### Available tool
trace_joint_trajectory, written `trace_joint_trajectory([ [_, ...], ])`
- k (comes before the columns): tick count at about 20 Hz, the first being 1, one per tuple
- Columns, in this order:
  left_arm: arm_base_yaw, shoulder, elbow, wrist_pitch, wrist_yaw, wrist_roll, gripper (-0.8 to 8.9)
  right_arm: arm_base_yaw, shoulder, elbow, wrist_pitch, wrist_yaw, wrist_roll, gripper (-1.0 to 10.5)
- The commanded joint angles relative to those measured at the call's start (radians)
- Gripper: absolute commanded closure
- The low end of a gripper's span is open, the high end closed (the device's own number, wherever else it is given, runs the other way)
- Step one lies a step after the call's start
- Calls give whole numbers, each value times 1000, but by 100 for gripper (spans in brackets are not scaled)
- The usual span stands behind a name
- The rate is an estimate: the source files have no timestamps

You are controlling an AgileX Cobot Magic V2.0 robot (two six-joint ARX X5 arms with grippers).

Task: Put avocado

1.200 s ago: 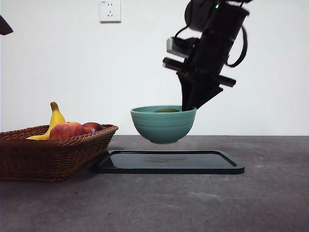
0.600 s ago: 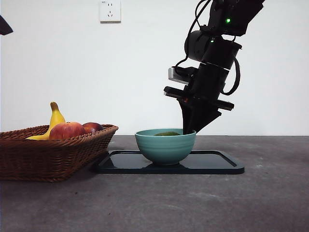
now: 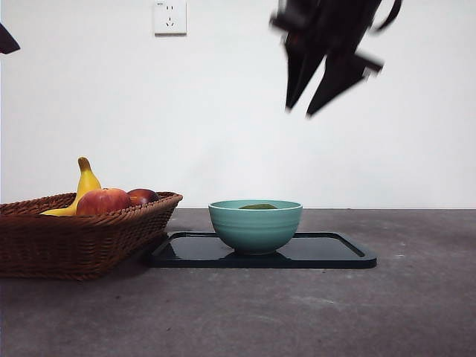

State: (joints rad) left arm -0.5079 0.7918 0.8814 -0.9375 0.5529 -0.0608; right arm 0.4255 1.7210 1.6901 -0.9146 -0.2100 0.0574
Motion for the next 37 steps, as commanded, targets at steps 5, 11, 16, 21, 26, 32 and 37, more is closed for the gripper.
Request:
trace_joint_trajectory([
  [5,-5,5,5,11,5,19,502,36,-362,-143,-37,-3,6,762],
  [11,-5,5,5,16,6,19,503,120,-758,-546,43,-111,11,762],
  [16,-5,5,5,18,5,19,502,199,-992,-755,47,-131,48,762],
  [21,-5,5,5,18,6,19,502,207,-1052,-781,48,-130,49,762],
  [26,-5,5,5,18,5,19,503,207,-1047,-781,46,-131,48,762],
  [32,-5,5,5,19,5,20,810,207,-1047,-781,47,-130,46,941],
  [37,-5,5,5,17,5,20,804,207,-1050,-781,50,-130,47,940],
])
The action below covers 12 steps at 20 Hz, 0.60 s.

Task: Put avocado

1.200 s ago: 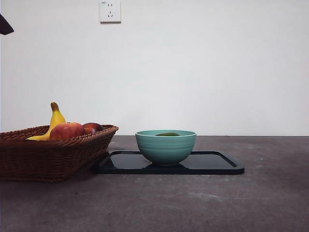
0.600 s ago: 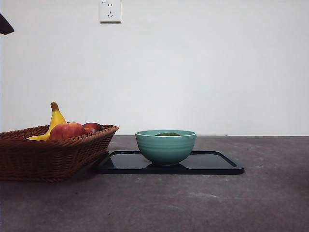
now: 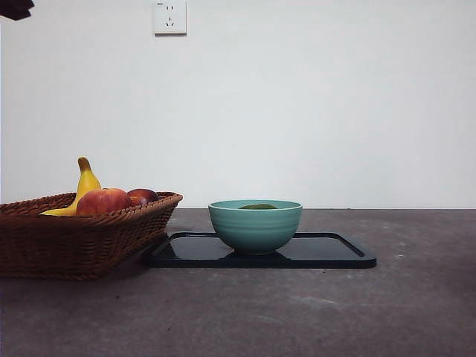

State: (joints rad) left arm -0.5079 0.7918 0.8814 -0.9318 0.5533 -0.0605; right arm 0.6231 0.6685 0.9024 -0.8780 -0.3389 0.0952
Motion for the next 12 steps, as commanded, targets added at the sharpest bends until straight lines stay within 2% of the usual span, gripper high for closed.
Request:
trace_joint_trajectory([
  [1,-5,5,5,11,5,19,804,10,2,7,14,-1,9,940],
  [12,-5,3,5,19,5,23,804,10,2,7,14,-1,9,940],
])
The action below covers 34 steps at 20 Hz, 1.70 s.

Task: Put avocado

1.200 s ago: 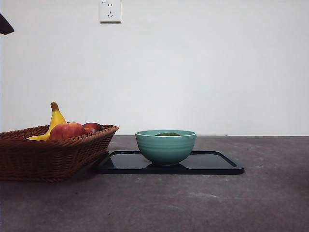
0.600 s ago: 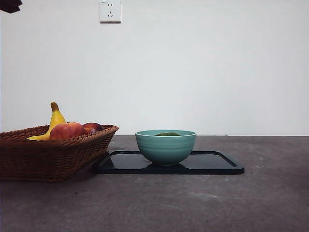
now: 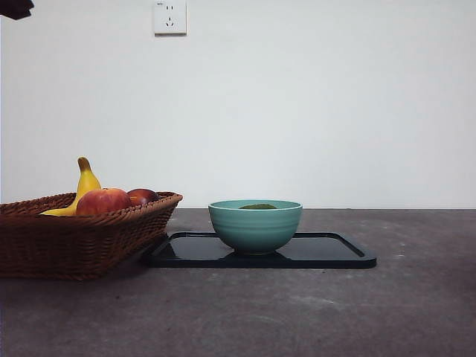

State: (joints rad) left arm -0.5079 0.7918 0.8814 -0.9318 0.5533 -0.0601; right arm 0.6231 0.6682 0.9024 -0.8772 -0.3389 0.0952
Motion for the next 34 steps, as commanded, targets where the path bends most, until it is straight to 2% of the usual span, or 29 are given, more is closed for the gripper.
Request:
trace_joint_trajectory([
  [1,0,-7,6,33,2,26,804,10,3,7,13,-1,9,940],
  [3,35,-43,5,114,-38,158,804,10,3,7,13,-1,9,940],
  [5,113,-100,-13,300,-67,236,804,10,3,7,13,-1,9,940],
  [10,359,-310,-231,768,-244,250,804,10,3,7,14,-1,9,940],
  [13,451,-435,-407,898,-344,250,804,10,3,7,14,-1,9,940],
  [17,515,-589,-610,932,-425,227,804,10,3,7,14,-1,9,940],
  [24,548,-740,-814,917,-449,224,804,10,3,7,14,-1,9,940],
  [34,548,-789,-870,745,-458,220,804,10,3,7,16,-1,9,940],
])
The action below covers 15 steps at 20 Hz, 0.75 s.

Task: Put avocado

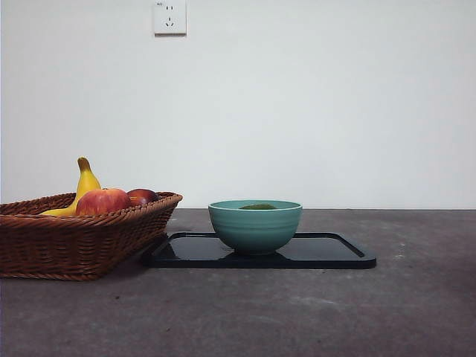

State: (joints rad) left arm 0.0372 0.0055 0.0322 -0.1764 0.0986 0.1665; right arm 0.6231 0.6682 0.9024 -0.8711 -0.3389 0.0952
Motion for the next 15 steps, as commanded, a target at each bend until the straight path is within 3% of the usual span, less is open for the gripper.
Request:
trace_joint_trajectory([
  [1,3,-3,-21,-10,-3,-13,804,10,3,7,11,-1,9,940],
  [15,3,-2,-21,-9,-3,-41,804,10,3,7,11,-1,9,940],
])
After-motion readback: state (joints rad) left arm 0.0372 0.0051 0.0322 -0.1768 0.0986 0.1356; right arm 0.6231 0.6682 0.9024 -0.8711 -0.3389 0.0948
